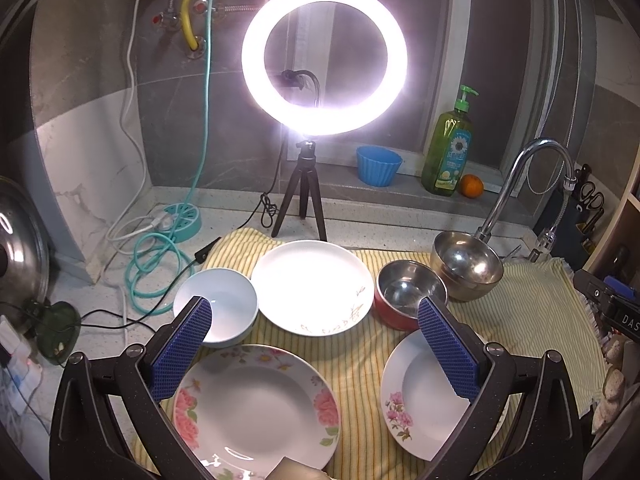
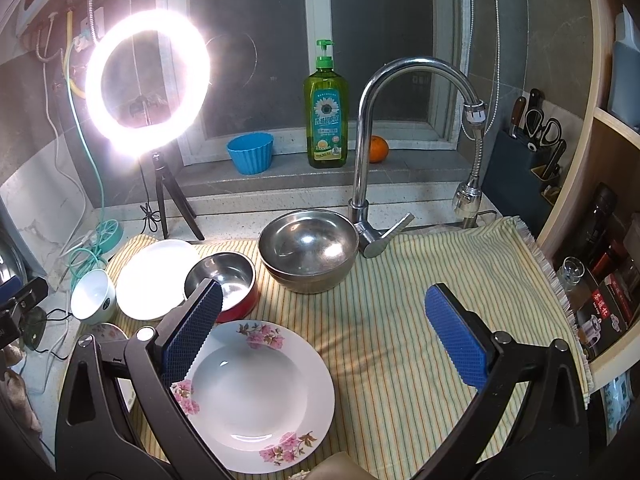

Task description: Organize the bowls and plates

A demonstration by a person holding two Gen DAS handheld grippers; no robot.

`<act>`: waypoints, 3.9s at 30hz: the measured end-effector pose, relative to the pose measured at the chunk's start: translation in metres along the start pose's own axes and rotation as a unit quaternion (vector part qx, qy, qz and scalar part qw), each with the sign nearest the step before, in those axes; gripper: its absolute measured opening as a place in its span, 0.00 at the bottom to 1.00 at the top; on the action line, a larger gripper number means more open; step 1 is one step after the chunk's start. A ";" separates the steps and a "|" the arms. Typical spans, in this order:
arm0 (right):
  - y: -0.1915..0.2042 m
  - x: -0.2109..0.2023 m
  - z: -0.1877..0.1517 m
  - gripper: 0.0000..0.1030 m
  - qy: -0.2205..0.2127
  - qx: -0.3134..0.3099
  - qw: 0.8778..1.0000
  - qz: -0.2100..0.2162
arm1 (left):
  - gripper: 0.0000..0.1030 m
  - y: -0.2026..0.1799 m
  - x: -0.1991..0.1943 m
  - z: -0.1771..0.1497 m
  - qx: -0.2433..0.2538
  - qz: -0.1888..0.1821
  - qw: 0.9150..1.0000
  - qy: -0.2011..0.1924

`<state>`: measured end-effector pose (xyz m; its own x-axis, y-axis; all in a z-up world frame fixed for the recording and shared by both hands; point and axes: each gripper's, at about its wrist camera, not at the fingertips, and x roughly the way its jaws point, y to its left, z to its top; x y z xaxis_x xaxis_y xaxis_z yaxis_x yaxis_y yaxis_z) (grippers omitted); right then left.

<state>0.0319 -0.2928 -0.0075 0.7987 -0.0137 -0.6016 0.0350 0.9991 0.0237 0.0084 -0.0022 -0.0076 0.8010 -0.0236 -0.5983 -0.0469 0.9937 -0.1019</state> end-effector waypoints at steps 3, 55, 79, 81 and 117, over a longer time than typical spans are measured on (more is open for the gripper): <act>-0.002 0.001 -0.003 1.00 0.001 0.001 1.000 0.000 | 0.99 -0.001 0.002 0.000 0.001 0.000 1.000 0.002; -0.054 0.137 -0.091 0.25 0.287 0.075 0.941 0.163 | 0.23 -0.038 0.124 -0.078 -0.025 -0.143 0.952 0.269; -0.054 0.152 -0.096 0.19 0.318 0.091 0.923 0.196 | 0.16 -0.040 0.139 -0.085 -0.034 -0.156 0.943 0.293; -0.052 0.152 -0.097 0.19 0.319 0.090 0.923 0.196 | 0.16 -0.040 0.137 -0.086 -0.032 -0.154 0.943 0.293; -0.037 0.120 -0.126 0.20 0.335 0.083 0.917 0.200 | 0.16 -0.040 0.105 -0.106 -0.009 -0.138 0.946 0.293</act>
<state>0.0507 -0.3266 -0.1807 0.2210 0.4352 -0.8728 -0.0440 0.8984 0.4369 0.0314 -0.0556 -0.1503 0.3161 -0.3444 -0.8840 0.1022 0.9387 -0.3292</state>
